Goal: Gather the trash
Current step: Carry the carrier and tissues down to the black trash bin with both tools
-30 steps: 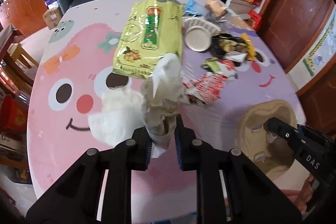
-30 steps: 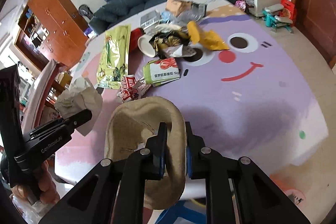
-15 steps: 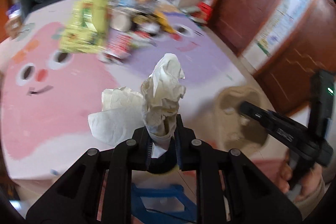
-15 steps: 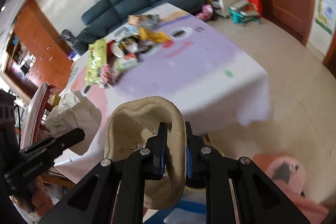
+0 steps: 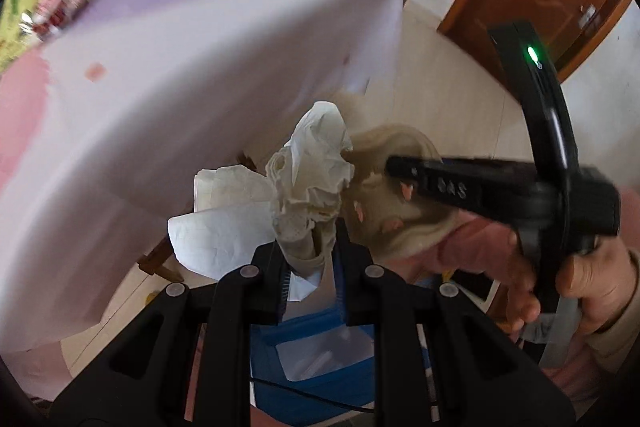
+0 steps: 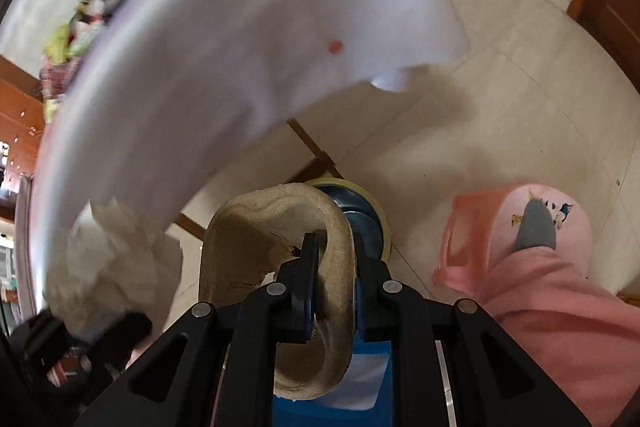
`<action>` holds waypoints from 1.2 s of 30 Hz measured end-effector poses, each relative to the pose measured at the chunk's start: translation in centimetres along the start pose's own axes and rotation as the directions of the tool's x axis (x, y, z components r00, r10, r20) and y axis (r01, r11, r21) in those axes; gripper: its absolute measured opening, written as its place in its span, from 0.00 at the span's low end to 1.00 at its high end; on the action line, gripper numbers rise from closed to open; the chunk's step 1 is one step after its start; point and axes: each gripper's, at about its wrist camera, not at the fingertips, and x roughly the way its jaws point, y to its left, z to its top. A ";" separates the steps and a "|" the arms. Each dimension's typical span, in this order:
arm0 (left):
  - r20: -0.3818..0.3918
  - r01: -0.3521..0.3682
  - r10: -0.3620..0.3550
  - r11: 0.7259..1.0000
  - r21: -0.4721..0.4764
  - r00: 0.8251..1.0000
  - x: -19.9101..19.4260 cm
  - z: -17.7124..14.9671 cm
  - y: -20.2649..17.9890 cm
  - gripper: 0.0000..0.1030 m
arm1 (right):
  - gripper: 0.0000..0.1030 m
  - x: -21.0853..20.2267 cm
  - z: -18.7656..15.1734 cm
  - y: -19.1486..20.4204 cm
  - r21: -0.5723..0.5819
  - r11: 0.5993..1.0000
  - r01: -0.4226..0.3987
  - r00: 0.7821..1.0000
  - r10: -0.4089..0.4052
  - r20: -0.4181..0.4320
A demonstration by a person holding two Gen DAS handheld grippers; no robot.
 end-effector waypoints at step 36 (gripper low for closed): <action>-0.239 -0.090 0.082 0.996 -0.026 0.968 18.5 0.8 4.7 0.25 | 0.50 14.1 3.2 0.7 0.095 0.994 -0.058 0.982 0.074 -0.175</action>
